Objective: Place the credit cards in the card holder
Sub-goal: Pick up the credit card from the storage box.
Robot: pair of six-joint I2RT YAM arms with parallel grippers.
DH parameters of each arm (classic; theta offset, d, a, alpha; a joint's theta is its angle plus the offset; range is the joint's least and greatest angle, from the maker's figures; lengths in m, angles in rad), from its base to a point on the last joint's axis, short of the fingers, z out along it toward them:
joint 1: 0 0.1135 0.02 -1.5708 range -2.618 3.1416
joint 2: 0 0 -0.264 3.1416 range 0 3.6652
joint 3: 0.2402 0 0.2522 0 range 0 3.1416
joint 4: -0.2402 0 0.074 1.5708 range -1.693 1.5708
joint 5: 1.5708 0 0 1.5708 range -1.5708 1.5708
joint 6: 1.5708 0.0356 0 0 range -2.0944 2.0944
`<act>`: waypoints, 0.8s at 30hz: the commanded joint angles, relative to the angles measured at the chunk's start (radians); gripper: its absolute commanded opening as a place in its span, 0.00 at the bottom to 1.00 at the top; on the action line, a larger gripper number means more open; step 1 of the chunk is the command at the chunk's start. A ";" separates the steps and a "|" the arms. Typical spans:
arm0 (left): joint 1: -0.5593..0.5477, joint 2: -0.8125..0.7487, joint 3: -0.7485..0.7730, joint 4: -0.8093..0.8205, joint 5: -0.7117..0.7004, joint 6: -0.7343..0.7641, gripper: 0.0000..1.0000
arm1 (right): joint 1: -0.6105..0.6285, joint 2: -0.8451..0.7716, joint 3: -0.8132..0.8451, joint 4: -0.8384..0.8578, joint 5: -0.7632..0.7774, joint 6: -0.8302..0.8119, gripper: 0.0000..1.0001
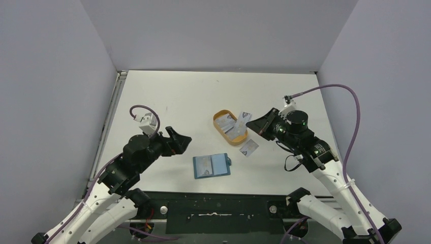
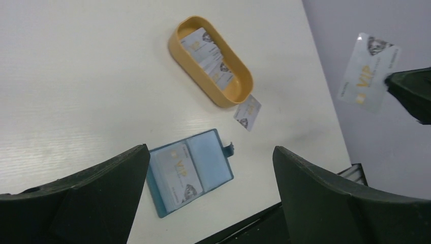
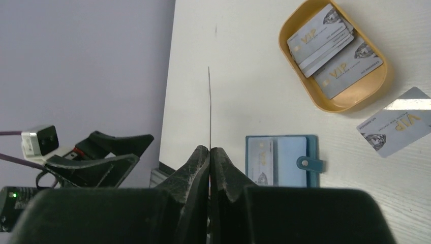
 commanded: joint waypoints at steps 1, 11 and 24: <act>0.006 -0.002 -0.017 0.224 0.185 0.007 0.93 | -0.010 -0.009 0.042 -0.024 -0.184 -0.084 0.00; 0.006 0.117 -0.121 0.801 0.609 -0.199 0.94 | -0.005 -0.048 -0.026 0.207 -0.551 0.026 0.00; 0.000 0.351 -0.031 1.050 0.780 -0.399 0.82 | 0.060 -0.009 -0.047 0.318 -0.569 0.086 0.00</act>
